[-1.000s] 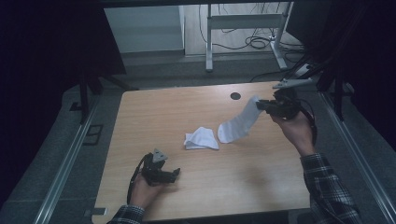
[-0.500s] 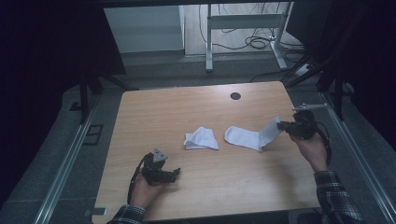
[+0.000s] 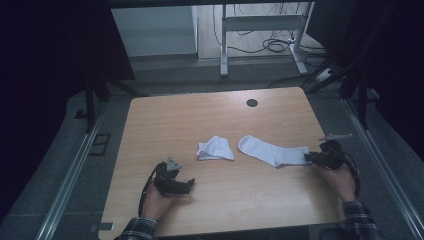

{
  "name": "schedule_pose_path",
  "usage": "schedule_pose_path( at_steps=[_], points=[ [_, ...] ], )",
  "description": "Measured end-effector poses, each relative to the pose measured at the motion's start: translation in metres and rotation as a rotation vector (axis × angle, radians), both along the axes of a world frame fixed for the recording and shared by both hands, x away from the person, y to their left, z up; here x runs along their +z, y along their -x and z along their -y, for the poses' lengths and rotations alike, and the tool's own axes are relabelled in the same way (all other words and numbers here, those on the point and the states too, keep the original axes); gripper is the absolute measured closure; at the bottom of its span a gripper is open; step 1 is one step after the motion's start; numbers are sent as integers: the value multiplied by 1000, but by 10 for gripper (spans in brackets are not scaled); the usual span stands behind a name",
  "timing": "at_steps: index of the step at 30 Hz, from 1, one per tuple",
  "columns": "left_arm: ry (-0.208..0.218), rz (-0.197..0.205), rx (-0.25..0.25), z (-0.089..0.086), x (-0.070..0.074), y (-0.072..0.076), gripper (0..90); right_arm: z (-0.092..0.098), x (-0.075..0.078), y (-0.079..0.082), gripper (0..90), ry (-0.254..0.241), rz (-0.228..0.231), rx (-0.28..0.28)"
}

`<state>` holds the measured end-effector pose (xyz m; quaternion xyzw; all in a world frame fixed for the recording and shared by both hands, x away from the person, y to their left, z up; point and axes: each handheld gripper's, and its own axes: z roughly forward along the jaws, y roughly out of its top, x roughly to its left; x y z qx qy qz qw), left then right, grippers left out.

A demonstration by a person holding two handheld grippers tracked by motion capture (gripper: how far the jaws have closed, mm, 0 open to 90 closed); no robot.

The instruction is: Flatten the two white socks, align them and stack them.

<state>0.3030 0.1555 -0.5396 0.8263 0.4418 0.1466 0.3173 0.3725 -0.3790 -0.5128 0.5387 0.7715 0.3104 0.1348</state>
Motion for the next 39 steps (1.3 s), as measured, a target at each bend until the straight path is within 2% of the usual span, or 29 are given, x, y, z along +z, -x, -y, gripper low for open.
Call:
schedule_pose_path(
  at_steps=[2, 4, 6, 9, 11, 14, 16, 18, 20, 21, 22, 24, 25, 28, 39],
  points=[
    [3, -11, -3, 3, 4, -4, 224, 2, 5, 1, 631, -9, 27, -11],
    [10, -12, -2, 5, 6, -6, 228, 4, 6, 2, 614, -6, 44, -12],
    [19, 11, -14, 15, 14, -13, 258, 4, 5, 3, 614, -3, 41, -17],
    [38, 23, -26, 25, 20, -19, 333, 4, 2, 4, 614, 17, 40, -15],
    [45, 49, -59, 43, 29, -30, 372, 4, 3, 4, 615, 16, 47, -19],
    [49, 56, -78, 56, 35, -39, 444, 4, 4, 5, 618, 22, 63, -20],
    [52, 60, -108, 77, 42, -53, 478, 4, 5, 6, 619, 22, 66, -19],
    [55, 61, -116, 83, 43, -57, 525, 4, 5, 7, 632, 24, 71, -18],
    [56, 64, -128, 103, 47, -69, 546, 4, 5, 7, 639, 25, 78, -18],
    [56, 64, -128, 103, 47, -69, 563, 4, 5, 7, 639, 25, 78, -18],
    [49, 67, -136, 115, 47, -77, 579, 5, 6, 8, 648, 20, 83, -19],
    [47, 66, -137, 121, 47, -80, 604, 5, 6, 8, 652, 13, 84, -18],
    [43, 62, -133, 131, 45, -88, 617, 5, 6, 8, 653, 14, 85, -17],
    [42, 58, -129, 145, 41, -98, 635, 4, 6, 8, 648, 20, 85, -12],
    [32, 32, -119, 181, 18, -123, 619, 1, 0, 7, 610, 61, 90, -6]
  ],
)
